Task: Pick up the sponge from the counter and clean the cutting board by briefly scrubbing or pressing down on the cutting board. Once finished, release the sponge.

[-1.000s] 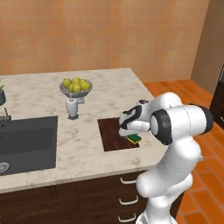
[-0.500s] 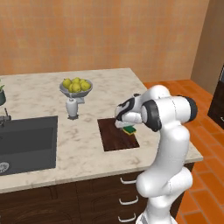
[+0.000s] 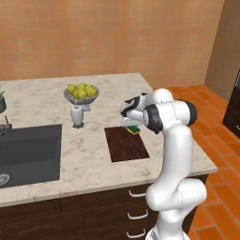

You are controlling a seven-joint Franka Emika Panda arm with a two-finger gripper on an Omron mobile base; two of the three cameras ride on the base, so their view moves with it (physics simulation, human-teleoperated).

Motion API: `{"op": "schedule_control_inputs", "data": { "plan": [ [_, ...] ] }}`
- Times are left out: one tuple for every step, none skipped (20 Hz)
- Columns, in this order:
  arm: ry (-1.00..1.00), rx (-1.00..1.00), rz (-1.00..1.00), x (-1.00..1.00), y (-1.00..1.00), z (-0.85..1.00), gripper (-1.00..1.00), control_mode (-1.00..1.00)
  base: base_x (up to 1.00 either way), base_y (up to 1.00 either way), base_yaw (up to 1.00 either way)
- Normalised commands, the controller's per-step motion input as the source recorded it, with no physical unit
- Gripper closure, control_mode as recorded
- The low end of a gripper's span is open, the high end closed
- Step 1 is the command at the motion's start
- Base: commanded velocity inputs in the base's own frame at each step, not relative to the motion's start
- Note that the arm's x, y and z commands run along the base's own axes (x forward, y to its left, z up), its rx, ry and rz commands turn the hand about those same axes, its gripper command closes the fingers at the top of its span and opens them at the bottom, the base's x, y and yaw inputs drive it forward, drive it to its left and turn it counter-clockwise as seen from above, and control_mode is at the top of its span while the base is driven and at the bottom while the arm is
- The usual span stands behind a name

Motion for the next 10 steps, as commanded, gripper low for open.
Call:
{"op": "schedule_control_inputs", "data": {
  "plan": [
    [0.01, 0.07, 0.03, 0.20, 0.27, -0.24, 1.00, -1.00, 0.00, 0.00, 0.00],
    [0.06, 0.06, 0.04, 0.18, 0.31, -0.27, 1.00, -1.00, 0.00, 0.00, 0.00],
    [0.09, 0.00, 0.07, 0.14, 0.40, -0.30, 1.00, -1.00, 0.00, 0.00, 0.00],
    [0.11, 0.00, 0.09, 0.13, 0.47, -0.31, 1.00, -1.00, 0.00, 0.00, 0.00],
    [0.09, 0.00, 0.11, 0.11, 0.55, -0.24, 1.00, -1.00, 0.00, 0.00, 0.00],
    [0.07, -0.03, 0.12, 0.11, 0.58, -0.19, 1.00, -1.00, 0.00, 0.00, 0.00],
    [0.05, -0.06, 0.12, 0.09, 0.61, -0.16, 1.00, -1.00, 0.00, 0.00, 0.00],
    [0.02, -0.10, 0.13, 0.08, 0.65, -0.14, 1.00, -1.00, 0.00, 0.00, 0.00],
    [0.00, -0.14, 0.13, 0.01, 0.70, -0.08, 1.00, -1.00, 0.00, 0.00, 0.00],
    [0.00, -0.19, 0.13, 0.00, 0.70, 0.00, 1.00, -1.00, 0.00, 0.00, 0.00]
  ]
}}
